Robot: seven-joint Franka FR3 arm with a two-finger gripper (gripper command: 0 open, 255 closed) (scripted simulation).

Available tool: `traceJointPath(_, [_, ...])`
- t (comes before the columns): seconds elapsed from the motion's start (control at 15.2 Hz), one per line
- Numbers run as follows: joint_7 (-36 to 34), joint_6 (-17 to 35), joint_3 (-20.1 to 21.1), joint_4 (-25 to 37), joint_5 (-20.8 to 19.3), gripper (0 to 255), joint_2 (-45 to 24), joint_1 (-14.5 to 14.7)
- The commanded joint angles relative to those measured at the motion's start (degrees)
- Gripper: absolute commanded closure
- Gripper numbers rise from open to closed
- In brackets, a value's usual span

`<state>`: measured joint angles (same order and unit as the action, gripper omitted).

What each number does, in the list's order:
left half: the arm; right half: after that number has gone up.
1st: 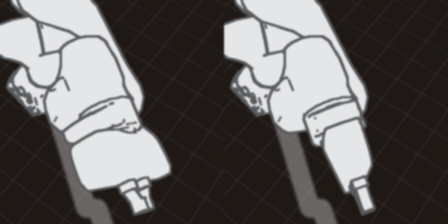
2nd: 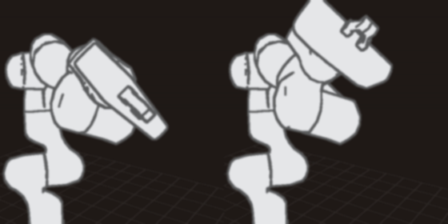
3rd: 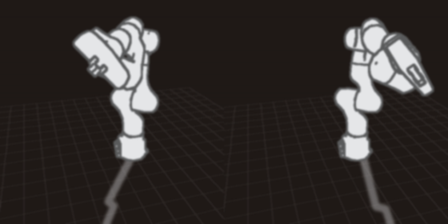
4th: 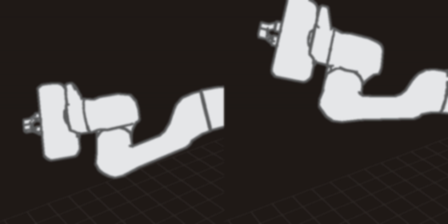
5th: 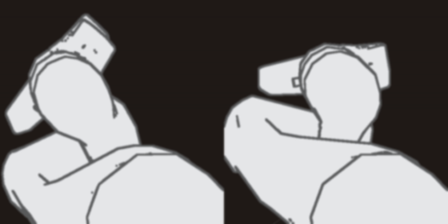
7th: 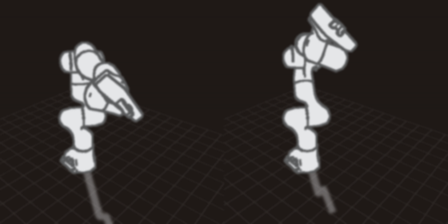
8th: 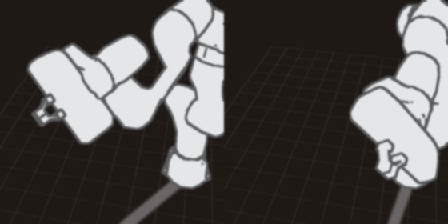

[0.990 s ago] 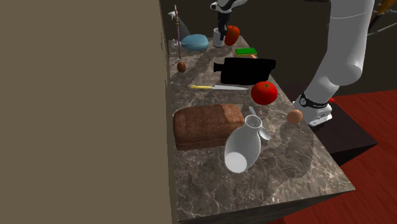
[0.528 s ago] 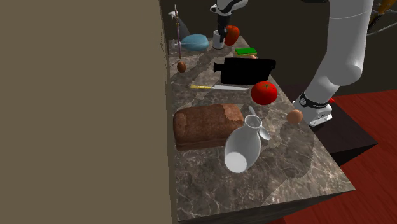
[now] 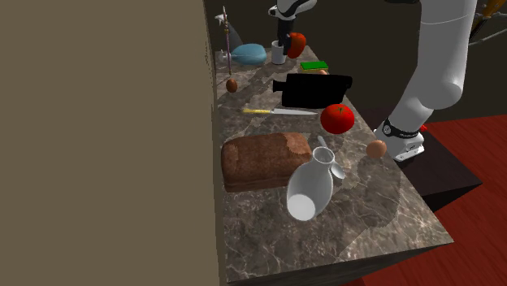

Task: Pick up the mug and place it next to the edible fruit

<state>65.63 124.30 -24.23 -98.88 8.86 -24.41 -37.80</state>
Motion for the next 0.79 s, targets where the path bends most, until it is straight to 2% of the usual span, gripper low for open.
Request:
traceJointPath(0.0, [-0.3, -1.5, -0.2, 0.6, -0.5, 0, 0.9, 0.2])
traceJointPath(0.2, [-1.0, -5.9, -0.7, 2.9, -1.7, 0, 3.3, 0.7])
traceJointPath(0.73, [-1.0, -5.9, -0.7, 2.9, -1.7, 0, 3.3, 0.7])
